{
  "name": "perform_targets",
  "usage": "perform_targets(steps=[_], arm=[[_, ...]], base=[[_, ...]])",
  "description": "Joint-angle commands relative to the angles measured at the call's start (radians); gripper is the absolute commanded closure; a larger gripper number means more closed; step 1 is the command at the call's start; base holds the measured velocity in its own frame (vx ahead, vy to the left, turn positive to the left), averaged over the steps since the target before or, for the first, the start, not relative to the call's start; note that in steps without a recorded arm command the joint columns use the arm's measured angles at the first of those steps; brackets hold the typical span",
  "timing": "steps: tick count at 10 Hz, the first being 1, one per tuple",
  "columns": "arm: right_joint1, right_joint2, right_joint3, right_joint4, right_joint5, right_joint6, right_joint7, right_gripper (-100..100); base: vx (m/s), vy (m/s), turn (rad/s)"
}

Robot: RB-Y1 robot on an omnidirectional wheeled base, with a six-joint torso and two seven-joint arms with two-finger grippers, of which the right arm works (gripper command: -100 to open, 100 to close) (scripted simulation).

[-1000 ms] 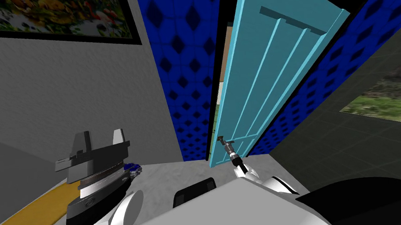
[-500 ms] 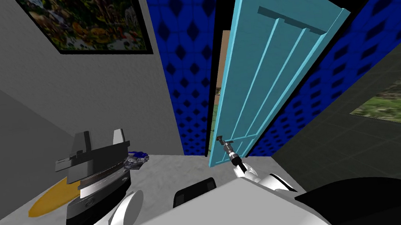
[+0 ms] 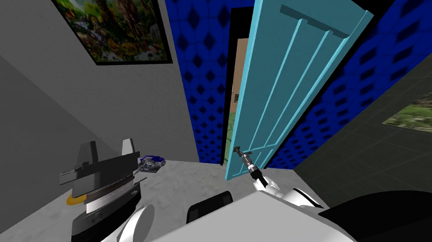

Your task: Pull the door open

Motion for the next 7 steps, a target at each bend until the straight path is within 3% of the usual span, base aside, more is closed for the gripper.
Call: perform_targets(steps=[1,2,4,7], arm=[[0.016,-0.011,0.013,0.009,0.007,-0.032,-0.02,100],[0.029,-0.023,0.019,0.012,0.01,-0.052,-0.033,100],[0.036,-0.029,0.023,0.013,0.012,-0.063,-0.04,100],[0.061,-0.053,0.035,0.019,0.018,-0.103,-0.067,100]], base=[[-0.151,-0.021,0.155],[-0.165,-0.037,0.126],[-0.148,-0.045,0.076],[-0.114,-0.053,0.097]])
